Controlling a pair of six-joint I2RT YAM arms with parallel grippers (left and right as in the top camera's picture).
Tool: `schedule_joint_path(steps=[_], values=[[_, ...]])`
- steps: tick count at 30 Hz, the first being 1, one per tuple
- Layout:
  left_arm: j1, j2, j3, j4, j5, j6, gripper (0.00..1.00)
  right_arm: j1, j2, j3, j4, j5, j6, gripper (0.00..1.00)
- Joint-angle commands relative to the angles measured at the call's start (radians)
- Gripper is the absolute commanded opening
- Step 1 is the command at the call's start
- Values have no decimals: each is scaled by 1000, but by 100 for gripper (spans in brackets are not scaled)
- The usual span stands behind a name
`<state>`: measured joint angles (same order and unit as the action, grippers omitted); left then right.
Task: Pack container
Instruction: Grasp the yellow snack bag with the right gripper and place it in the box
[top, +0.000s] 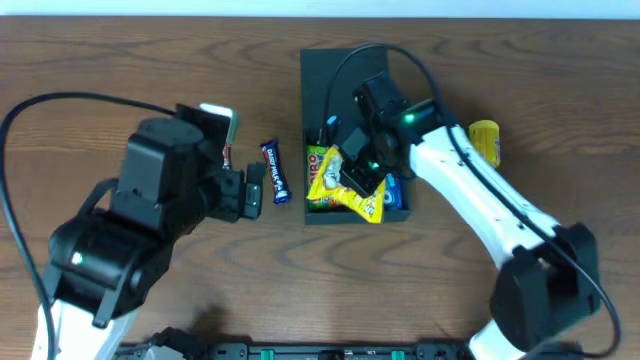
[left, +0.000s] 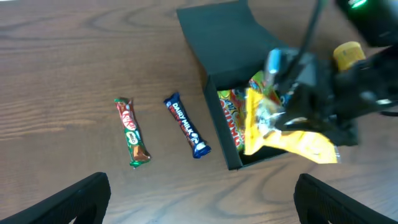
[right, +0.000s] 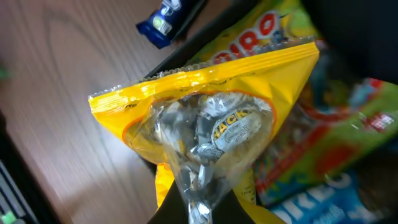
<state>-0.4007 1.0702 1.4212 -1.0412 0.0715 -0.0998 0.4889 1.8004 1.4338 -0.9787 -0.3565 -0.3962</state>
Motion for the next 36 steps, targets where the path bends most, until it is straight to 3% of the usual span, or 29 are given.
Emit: schedule_joint_path(steps=[1,7,8,9,10,13,16,19,20,22,23,28,36], values=[[4,-6,1,-6,1,15,95,9,48,-16,47,-55,-82,1],[4,-6,1,-19,0,19,95,9,159,-17,127,-72,-153,1],[4,-6,1,-18,0,26,96,9,178,-17,130,-71,-156,13],[4,-6,1,-18,-1,27,95,9,195,-17,134,-65,-155,57],[4,-6,1,-18,0,34,95,9,203,-16,139,-53,-151,69],[4,-6,1,-18,-1,34,96,2,181,29,129,77,-31,71],[4,-6,1,-18,0,34,95,-13,99,146,16,82,8,70],[4,-6,1,-21,0,34,95,-11,-42,193,-47,53,22,82],[4,-5,1,-22,0,34,96,-11,-65,193,-65,53,26,78],[4,-6,1,-22,0,34,96,-13,-61,161,-109,23,67,6],[4,-6,1,-22,0,34,96,-10,-47,119,-103,0,67,1],[4,-6,1,-28,0,42,96,-11,28,-147,143,-7,135,1],[4,-5,1,-31,0,41,96,-14,130,-212,322,-10,119,1]])
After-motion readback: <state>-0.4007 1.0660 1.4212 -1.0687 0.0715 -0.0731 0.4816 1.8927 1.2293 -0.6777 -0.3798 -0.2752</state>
